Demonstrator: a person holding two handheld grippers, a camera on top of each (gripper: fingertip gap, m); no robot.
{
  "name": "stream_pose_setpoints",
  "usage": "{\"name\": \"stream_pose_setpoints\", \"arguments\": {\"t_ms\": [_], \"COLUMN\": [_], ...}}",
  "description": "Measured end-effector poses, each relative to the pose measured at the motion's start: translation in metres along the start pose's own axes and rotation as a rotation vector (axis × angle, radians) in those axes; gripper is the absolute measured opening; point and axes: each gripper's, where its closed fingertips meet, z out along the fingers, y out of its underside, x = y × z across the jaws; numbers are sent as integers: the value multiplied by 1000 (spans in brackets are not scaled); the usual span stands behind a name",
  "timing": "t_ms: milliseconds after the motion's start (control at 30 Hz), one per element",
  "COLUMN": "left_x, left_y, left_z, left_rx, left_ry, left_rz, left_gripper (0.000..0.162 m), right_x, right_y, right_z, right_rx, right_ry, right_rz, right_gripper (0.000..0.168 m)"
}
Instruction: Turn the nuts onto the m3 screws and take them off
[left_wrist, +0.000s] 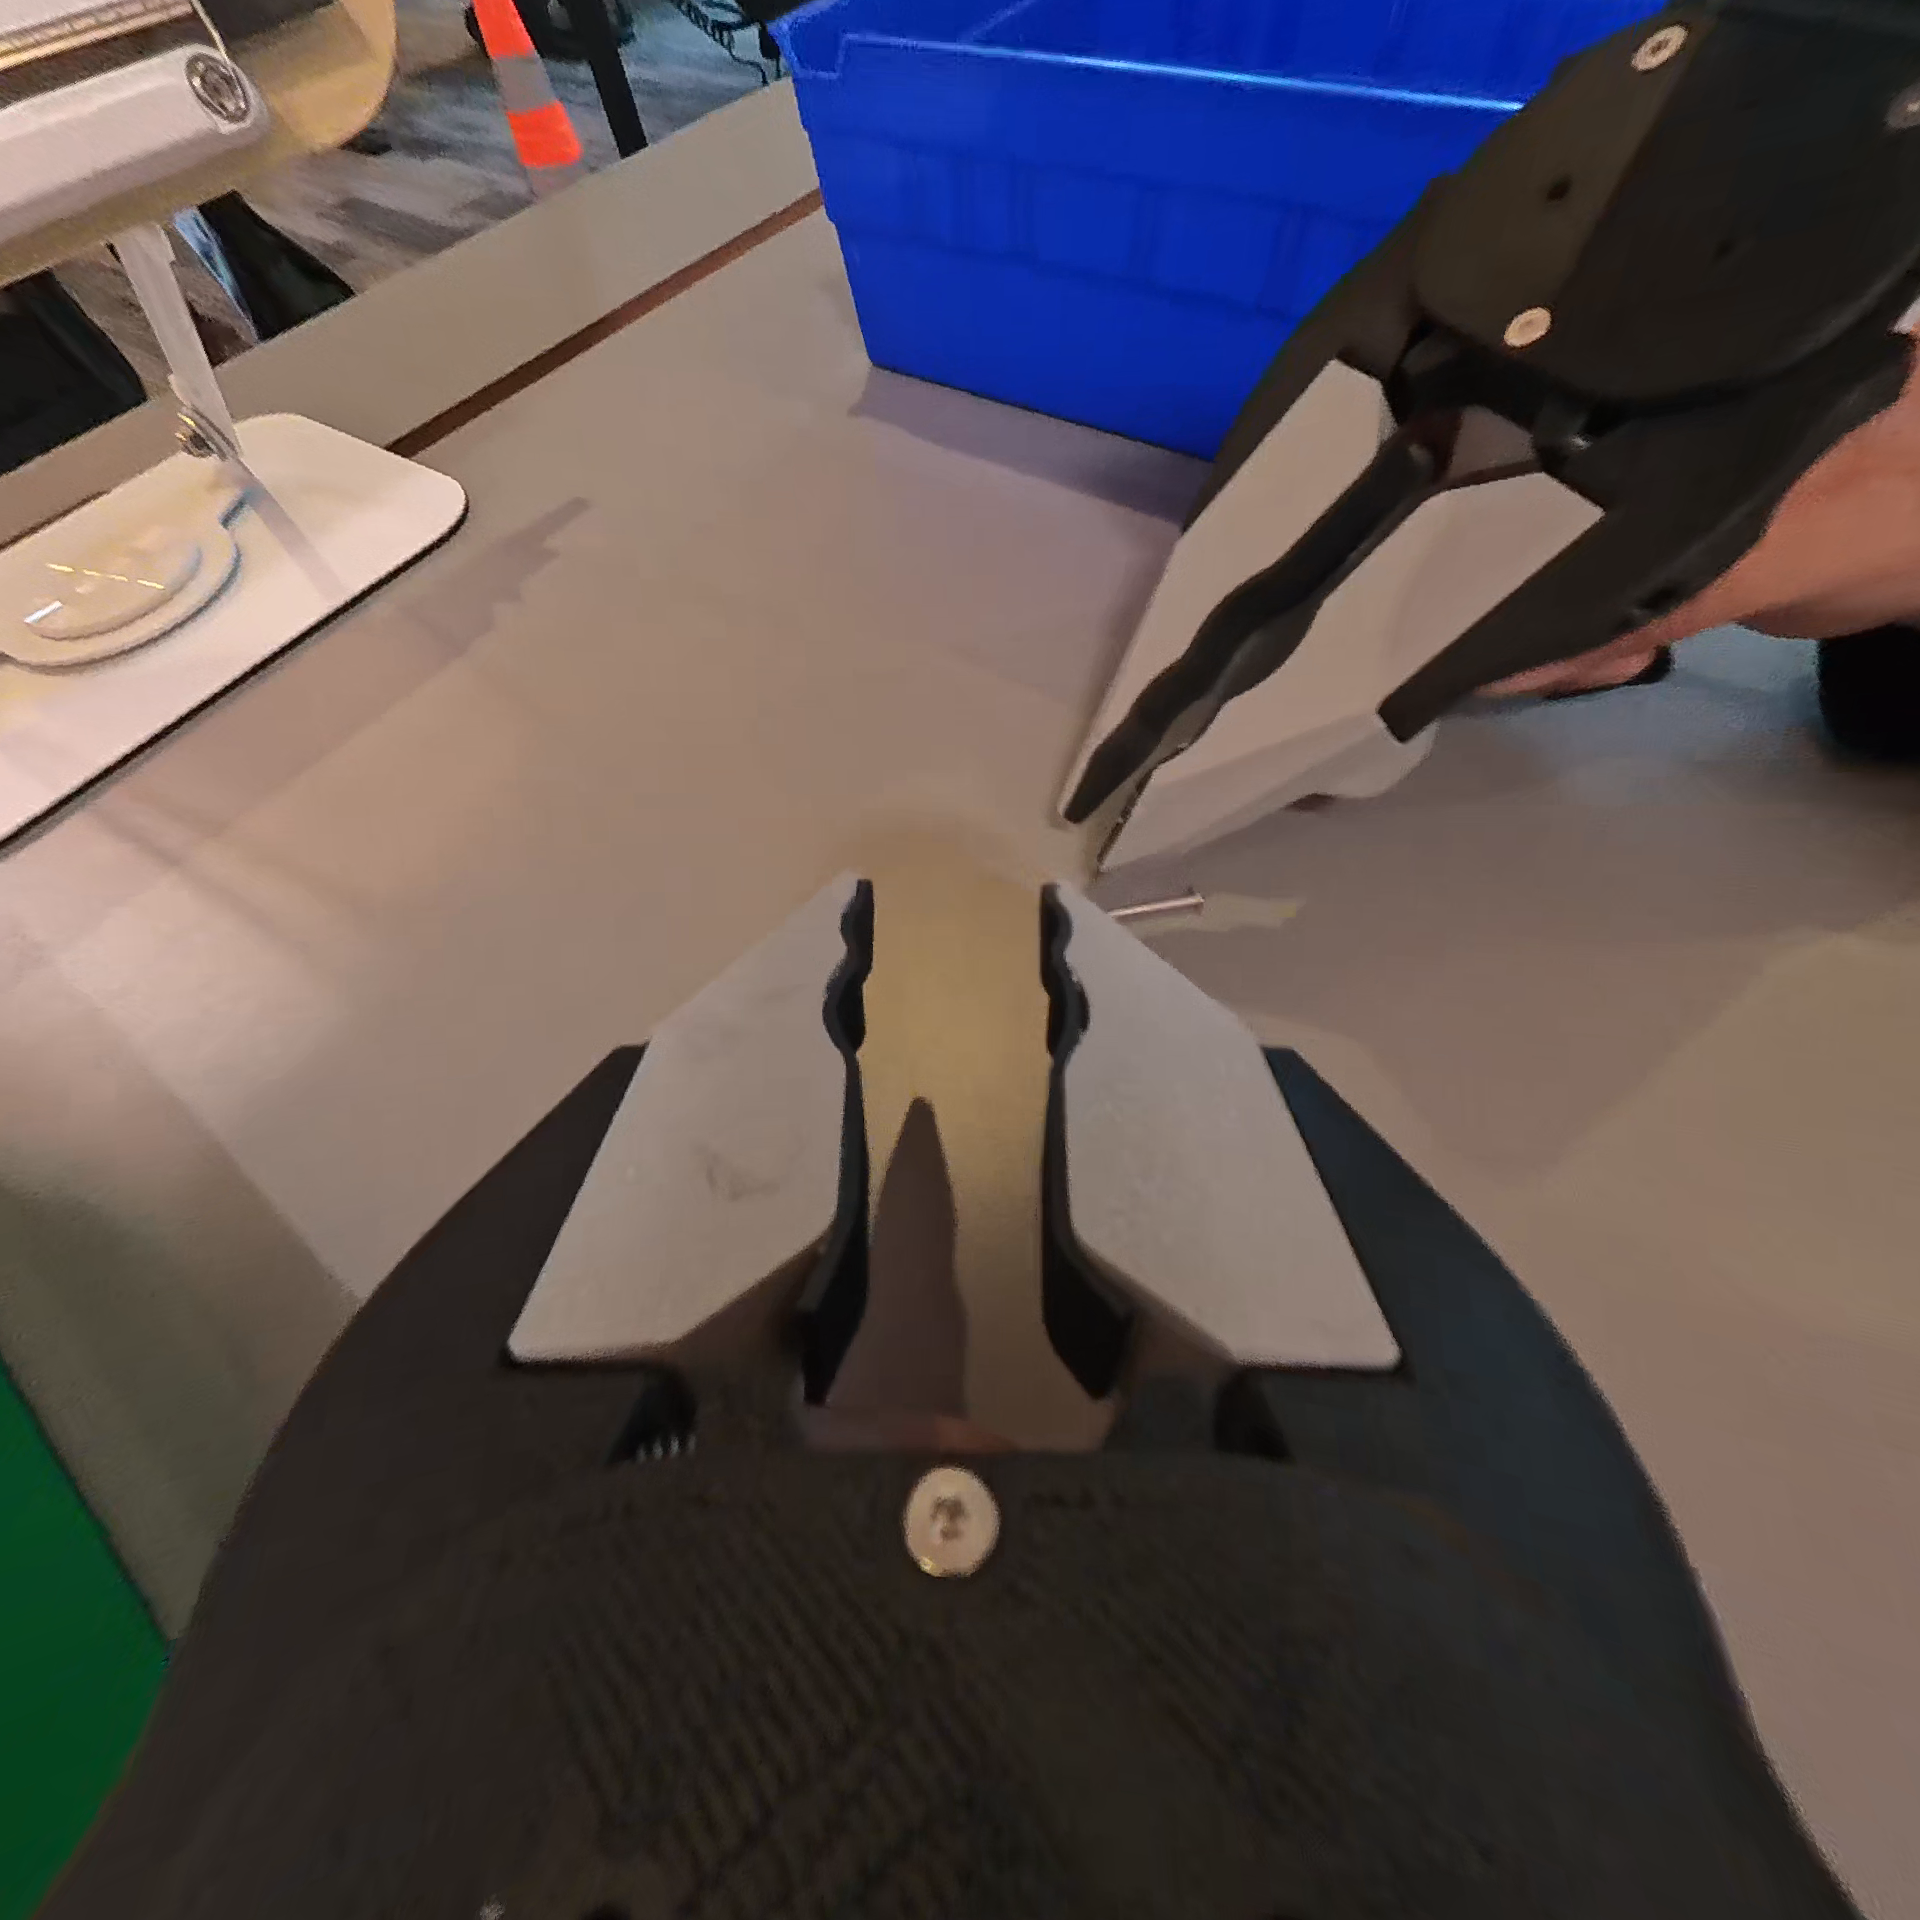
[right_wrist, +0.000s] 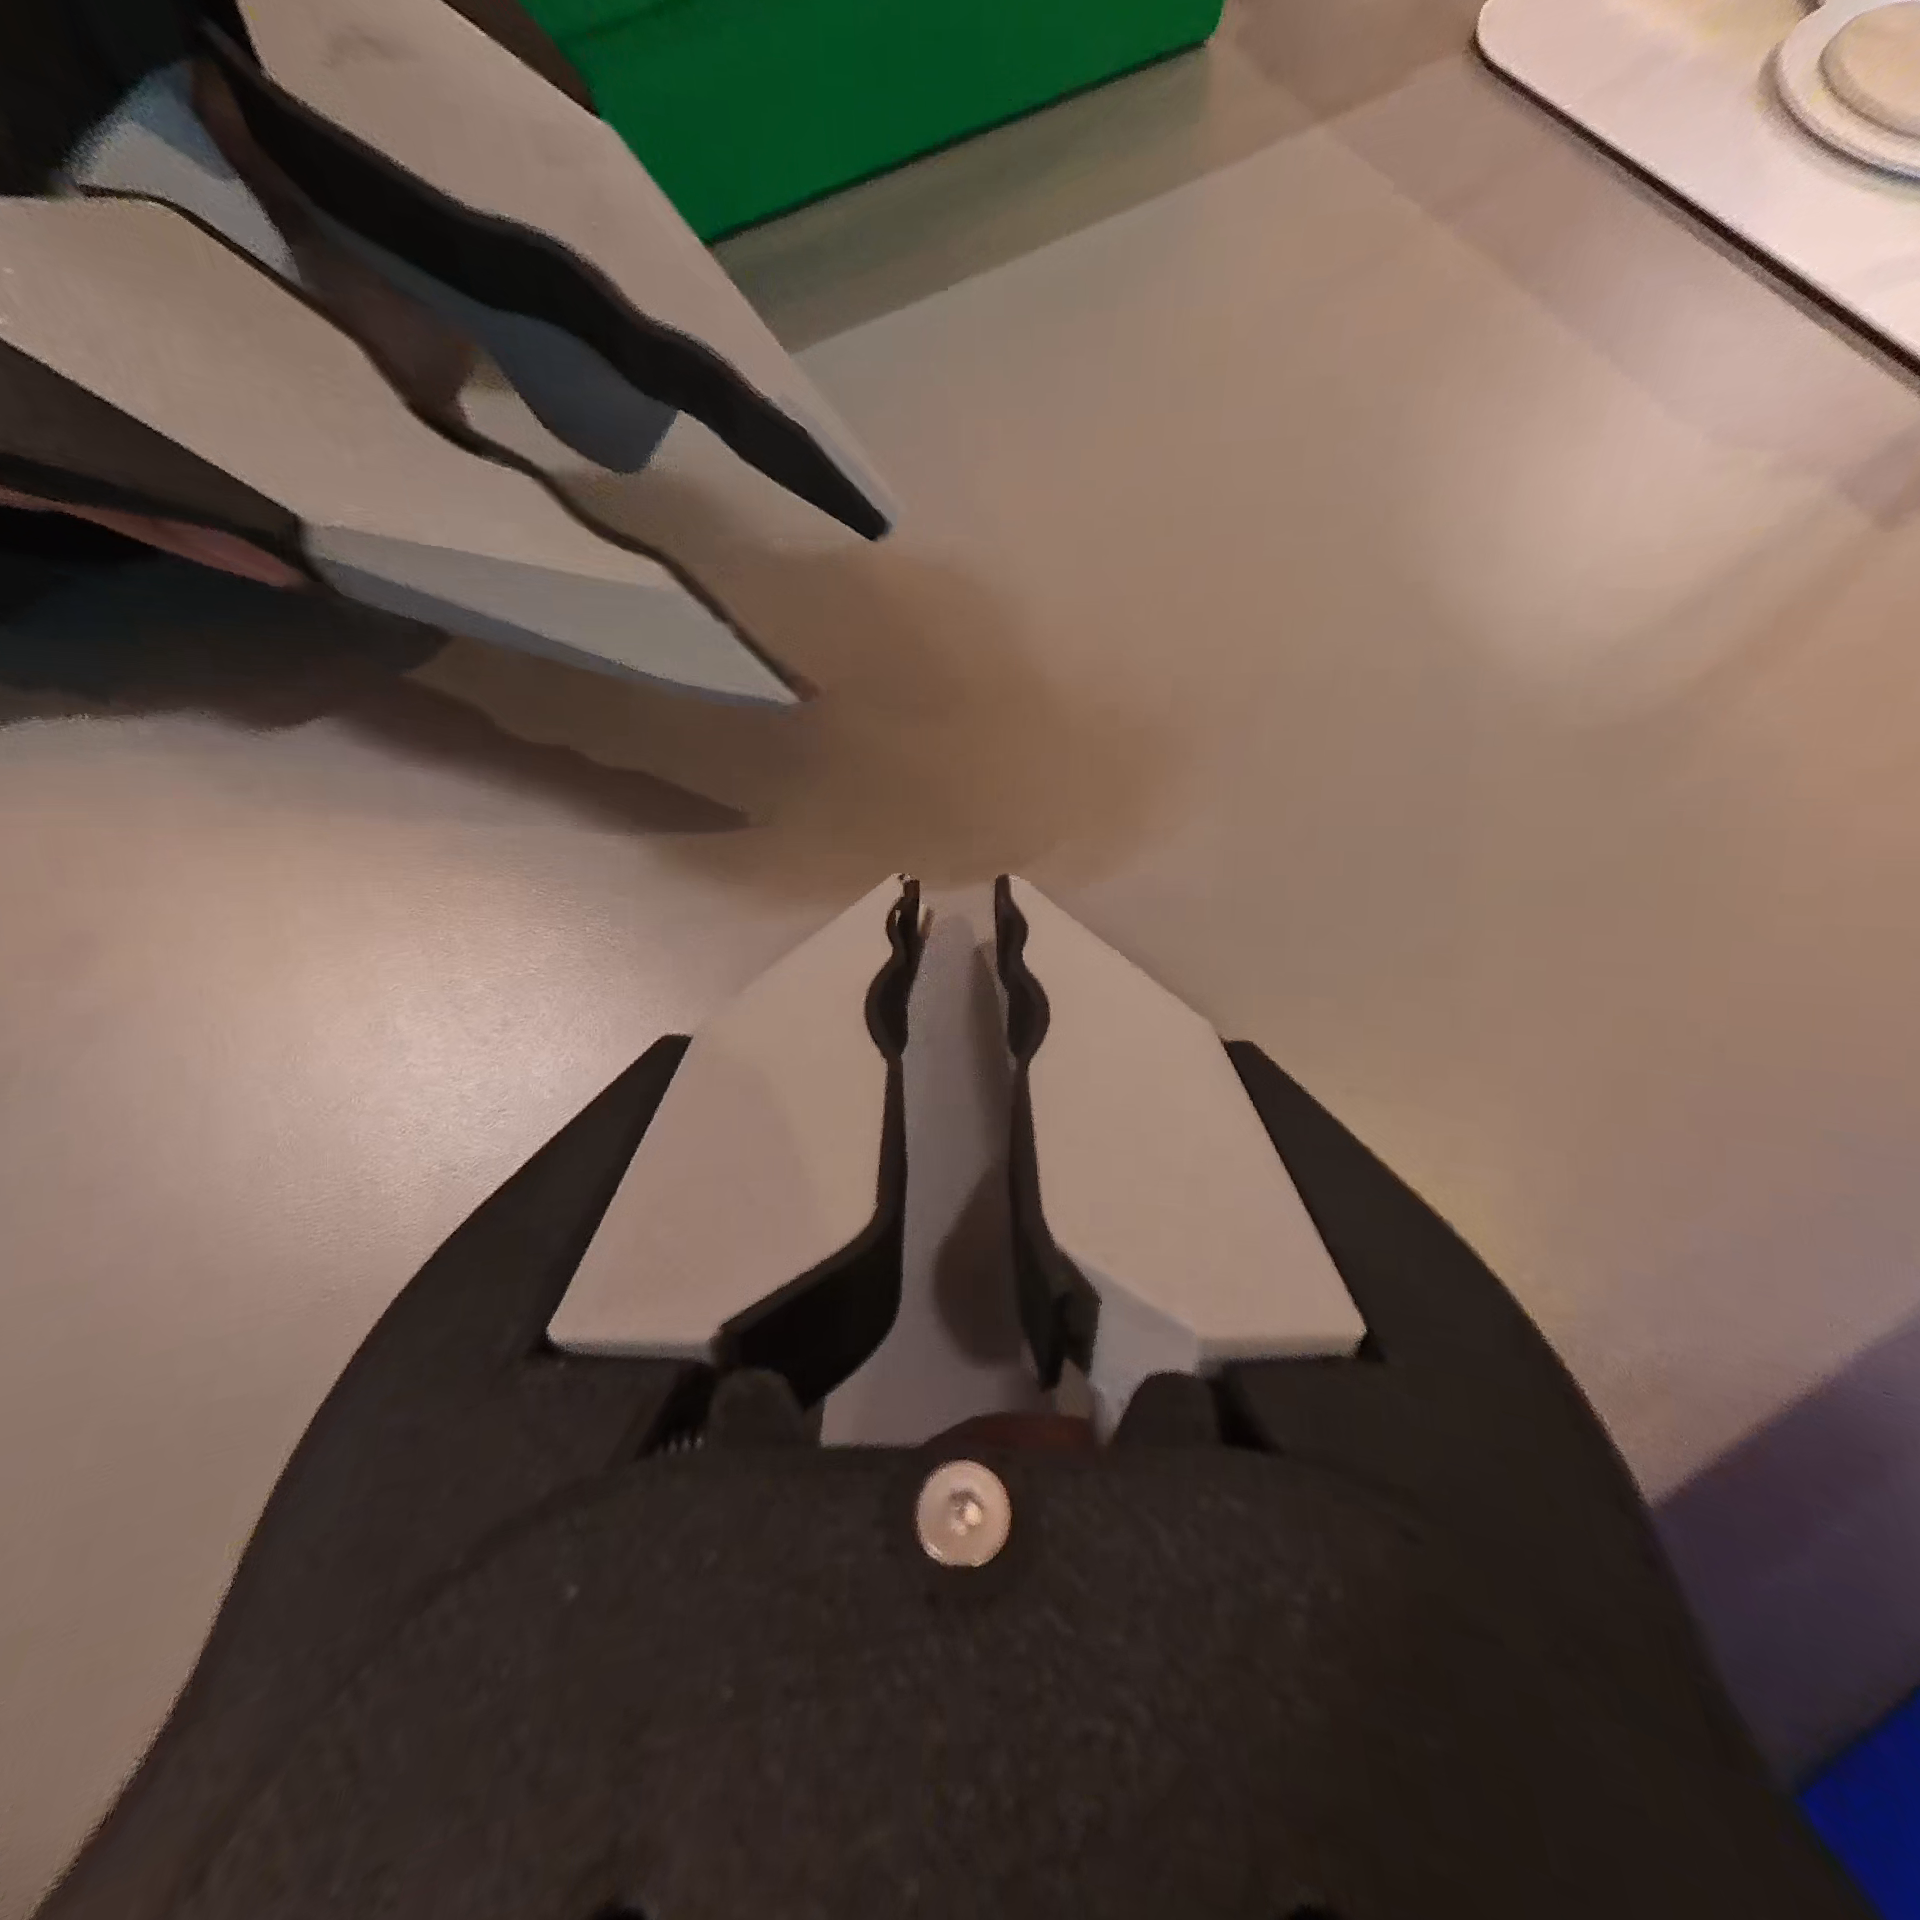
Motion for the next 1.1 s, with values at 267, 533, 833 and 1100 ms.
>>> {"name": "stream_pose_setpoints", "arguments": {"t_ms": [267,533,833,1100], "left_x": [-49,-164,-187,-188], "left_y": [-38,64,131,146], "left_z": [-120,-184,-181,-176], "left_rx": [9,-428,-711,-850], "left_ry": [-34,-125,-25,-23], "left_rz": [-80,-106,-46,47], "left_gripper": [32,24,25,25], "right_x": [-3,-10,-11,-15], "right_y": [-5,-12,-7,-6], "right_z": [0,-3,1,3], "right_rx": [19,49,27,21], "right_ry": [34,31,23,14], "right_rz": [-72,-100,-111,-127], "right_gripper": [17,17,18,18]}}
